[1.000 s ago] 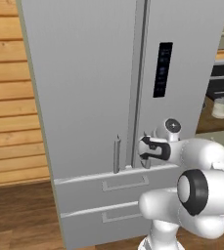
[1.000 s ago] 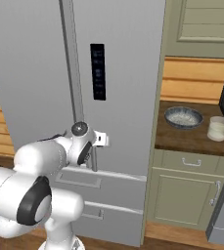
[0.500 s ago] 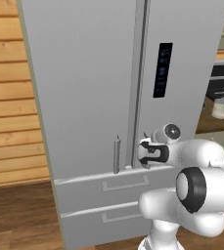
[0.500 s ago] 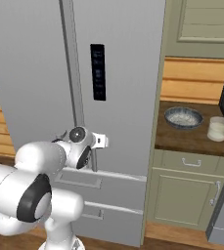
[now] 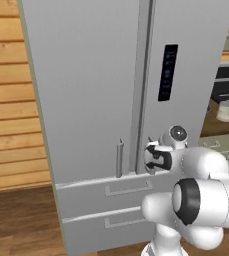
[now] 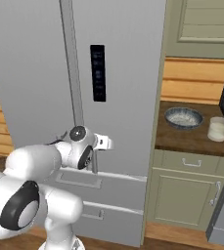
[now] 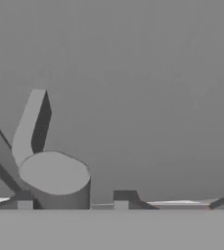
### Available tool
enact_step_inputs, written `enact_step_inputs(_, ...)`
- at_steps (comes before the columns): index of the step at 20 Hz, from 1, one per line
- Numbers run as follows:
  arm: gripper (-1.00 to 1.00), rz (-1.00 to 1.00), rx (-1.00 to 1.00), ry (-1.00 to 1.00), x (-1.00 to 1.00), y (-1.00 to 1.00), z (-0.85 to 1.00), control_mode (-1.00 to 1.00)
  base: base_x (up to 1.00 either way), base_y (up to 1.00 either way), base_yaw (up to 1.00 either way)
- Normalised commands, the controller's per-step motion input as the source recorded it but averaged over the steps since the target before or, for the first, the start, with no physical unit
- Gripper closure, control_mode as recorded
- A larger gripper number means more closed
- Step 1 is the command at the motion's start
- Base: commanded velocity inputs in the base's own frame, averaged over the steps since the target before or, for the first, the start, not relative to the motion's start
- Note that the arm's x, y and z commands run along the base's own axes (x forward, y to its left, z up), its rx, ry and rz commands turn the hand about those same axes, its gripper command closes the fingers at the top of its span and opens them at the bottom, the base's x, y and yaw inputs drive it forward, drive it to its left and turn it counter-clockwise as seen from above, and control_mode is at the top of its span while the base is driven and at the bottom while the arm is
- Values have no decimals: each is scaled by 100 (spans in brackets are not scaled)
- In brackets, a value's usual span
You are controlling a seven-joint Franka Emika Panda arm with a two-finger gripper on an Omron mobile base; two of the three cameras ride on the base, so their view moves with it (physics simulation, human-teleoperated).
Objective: Grab a lemon wedge from the fridge and one ice cube from the ice bowl, and put them in the glass of lemonade.
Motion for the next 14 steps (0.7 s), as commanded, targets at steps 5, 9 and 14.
enact_step_inputs(5, 100, -9, 1, 0, -66, -87, 11, -100, 0, 0, 0)
enact_step_inputs(9, 100, -9, 6, 0, -81, -93, 37, -100, 0, 0, 0)
enact_step_inputs(14, 100, -12, 8, -1, -100, -98, 17, -100, 0, 0, 0)
